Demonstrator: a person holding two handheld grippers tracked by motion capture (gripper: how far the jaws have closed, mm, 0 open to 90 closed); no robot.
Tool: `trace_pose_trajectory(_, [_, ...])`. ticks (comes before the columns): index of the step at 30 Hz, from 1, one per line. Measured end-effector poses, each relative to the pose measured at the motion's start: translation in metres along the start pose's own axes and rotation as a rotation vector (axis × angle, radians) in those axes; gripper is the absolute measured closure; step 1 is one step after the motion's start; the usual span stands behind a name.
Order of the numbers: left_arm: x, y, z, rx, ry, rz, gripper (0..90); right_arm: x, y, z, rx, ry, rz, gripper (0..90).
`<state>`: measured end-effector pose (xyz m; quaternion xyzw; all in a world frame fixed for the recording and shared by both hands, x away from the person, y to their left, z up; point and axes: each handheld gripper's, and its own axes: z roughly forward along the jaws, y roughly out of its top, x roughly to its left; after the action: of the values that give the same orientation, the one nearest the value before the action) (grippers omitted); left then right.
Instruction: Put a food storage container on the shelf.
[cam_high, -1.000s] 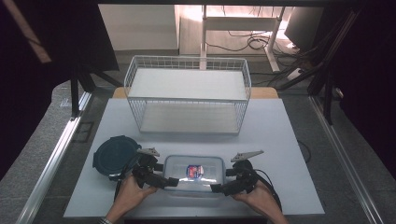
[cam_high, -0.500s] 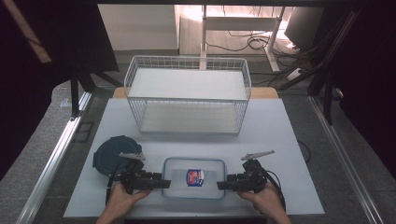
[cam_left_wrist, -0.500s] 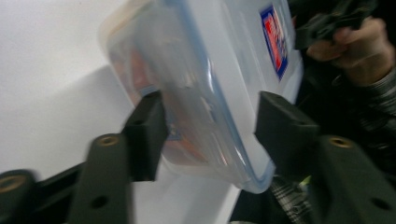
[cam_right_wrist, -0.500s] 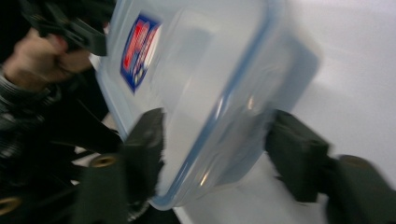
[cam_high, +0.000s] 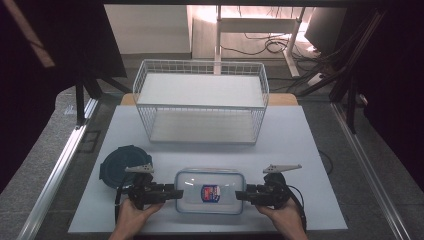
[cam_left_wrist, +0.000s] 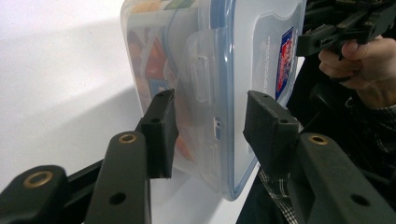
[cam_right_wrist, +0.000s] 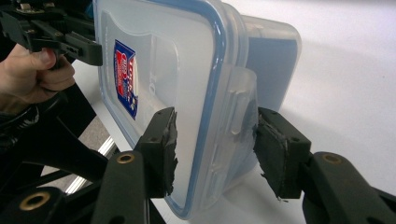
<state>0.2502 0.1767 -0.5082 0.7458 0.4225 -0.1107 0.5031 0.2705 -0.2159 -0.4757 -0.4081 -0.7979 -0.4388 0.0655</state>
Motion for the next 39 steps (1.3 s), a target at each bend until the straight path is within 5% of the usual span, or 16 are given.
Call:
trace_pose_trajectory(15, [-0.006,0.024,-0.009,-0.058,0.03,0.054,54.3,0.001,0.02,-0.008,-0.07,-0.011,-0.051,50.1])
trace_pose_trajectory(39, [-0.009,0.112,-0.048,-0.169,0.09,0.113,53.2,0.01,0.117,-0.021,-0.183,-0.028,-0.133,49.8])
